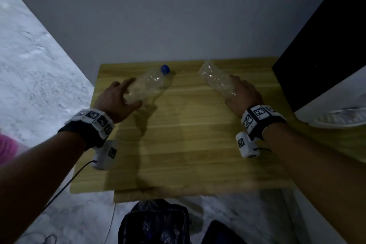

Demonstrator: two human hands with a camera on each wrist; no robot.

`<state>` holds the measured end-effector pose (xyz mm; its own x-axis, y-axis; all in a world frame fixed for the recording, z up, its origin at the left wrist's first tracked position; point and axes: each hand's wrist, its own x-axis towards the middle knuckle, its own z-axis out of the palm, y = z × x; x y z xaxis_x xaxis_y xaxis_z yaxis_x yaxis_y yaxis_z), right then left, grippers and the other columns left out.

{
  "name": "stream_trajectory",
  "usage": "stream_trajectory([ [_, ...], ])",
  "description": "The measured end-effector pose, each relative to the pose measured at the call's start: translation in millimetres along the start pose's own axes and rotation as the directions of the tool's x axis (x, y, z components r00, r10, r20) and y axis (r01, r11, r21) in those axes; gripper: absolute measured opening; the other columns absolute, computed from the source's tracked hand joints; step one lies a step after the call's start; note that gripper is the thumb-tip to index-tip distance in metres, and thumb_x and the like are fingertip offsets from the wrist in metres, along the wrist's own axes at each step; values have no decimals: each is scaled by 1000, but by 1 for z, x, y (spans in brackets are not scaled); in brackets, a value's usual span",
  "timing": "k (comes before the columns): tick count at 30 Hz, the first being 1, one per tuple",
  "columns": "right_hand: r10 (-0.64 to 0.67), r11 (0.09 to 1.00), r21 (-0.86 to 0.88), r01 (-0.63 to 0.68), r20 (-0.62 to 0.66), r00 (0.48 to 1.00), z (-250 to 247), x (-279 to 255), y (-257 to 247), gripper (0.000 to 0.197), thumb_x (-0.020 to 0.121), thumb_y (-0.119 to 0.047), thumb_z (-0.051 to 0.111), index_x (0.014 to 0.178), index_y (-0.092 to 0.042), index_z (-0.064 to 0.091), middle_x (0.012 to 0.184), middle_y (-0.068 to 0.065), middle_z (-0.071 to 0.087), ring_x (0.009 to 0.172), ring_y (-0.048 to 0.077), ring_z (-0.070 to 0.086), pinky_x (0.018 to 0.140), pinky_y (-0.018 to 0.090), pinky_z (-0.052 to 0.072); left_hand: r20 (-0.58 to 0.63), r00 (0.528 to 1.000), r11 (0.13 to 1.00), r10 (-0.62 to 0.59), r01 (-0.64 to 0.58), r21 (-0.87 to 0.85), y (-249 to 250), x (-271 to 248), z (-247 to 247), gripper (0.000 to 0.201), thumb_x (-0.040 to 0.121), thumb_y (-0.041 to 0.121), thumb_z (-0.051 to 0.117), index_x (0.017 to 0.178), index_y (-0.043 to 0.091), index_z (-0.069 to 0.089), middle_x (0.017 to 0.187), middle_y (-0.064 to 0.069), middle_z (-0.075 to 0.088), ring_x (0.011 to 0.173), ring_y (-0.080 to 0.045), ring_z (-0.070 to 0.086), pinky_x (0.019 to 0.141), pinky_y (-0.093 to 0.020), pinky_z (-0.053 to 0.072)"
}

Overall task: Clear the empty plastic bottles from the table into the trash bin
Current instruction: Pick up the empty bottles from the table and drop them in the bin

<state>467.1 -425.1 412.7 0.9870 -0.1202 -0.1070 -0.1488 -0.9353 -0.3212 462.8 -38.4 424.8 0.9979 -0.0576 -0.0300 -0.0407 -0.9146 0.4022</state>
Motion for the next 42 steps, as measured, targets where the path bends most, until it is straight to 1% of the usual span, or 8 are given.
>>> stream_trajectory([
  [8, 47, 892, 452, 7, -108, 993, 5, -160, -49, 72, 79, -31, 68, 144, -34, 36, 126, 5, 66, 108, 28, 65, 85, 28, 48, -5, 998, 914, -68, 61, -400, 5, -165, -19, 71, 79, 42, 77, 143, 39, 47, 110, -1, 68, 79, -11, 70, 77, -32, 59],
  [13, 60, 801, 598, 0, -80, 995, 27, -288, -82, 70, 87, -29, 66, 148, -29, 32, 136, 4, 61, 112, 24, 63, 87, 25, 44, 108, 991, 834, -75, 122, -538, -14, -283, -28, 63, 82, 41, 74, 139, 46, 48, 112, 12, 69, 84, 0, 69, 67, -10, 50],
  [17, 60, 736, 673, -76, 47, 997, 60, -384, -100, 70, 78, -38, 58, 142, -35, 29, 131, 8, 62, 95, 27, 68, 81, 44, 57, 228, 970, 758, -84, 211, -618, -42, -371, -25, 62, 82, 32, 72, 136, 49, 48, 112, 7, 70, 90, -14, 70, 78, -26, 55],
  [23, 234, 601, 685, -411, 341, 910, 133, -487, -98, 50, 88, -18, 56, 129, -35, 33, 86, 5, 65, 56, 19, 60, 54, 30, 51, 401, 897, 681, -183, 410, -607, -91, -469, 10, 67, 66, 45, 61, 131, 50, 48, 112, -2, 68, 91, -24, 72, 79, -46, 61],
  [27, 332, 498, 629, -597, 497, 801, 188, -519, -78, 45, 83, -25, 56, 119, -39, 33, 87, 10, 68, 56, 21, 60, 45, 26, 44, 467, 818, 639, -336, 562, -525, -115, -505, 57, 57, 63, 53, 69, 118, 45, 55, 96, -4, 73, 82, -22, 74, 80, -51, 61],
  [33, 366, 550, 502, -668, 573, 733, 269, -521, -45, 57, 81, -33, 61, 131, -34, 35, 108, 13, 67, 86, 33, 70, 74, 45, 59, 553, 703, 634, -448, 686, -358, -124, -519, 138, 49, 68, 56, 72, 112, 38, 58, 113, -10, 67, 95, -26, 68, 79, -39, 58],
  [38, 408, 511, 440, -739, 632, 659, 361, -492, -23, 57, 63, -53, 57, 115, -41, 38, 109, 7, 64, 85, 39, 70, 77, 54, 59, 578, 658, 676, -482, 699, -232, -121, -495, 209, 74, 57, 62, 61, 121, 26, 61, 107, -11, 66, 93, -30, 65, 77, -33, 51],
  [42, 395, 426, 488, -762, 657, 642, 427, -455, -14, 79, 50, -57, 56, 123, -35, 36, 120, 12, 60, 97, 36, 66, 86, 54, 57, 597, 645, 688, -476, 697, -205, -129, -470, 272, 82, 57, 67, 56, 126, 23, 62, 123, -14, 66, 114, -36, 63, 91, -35, 48],
])
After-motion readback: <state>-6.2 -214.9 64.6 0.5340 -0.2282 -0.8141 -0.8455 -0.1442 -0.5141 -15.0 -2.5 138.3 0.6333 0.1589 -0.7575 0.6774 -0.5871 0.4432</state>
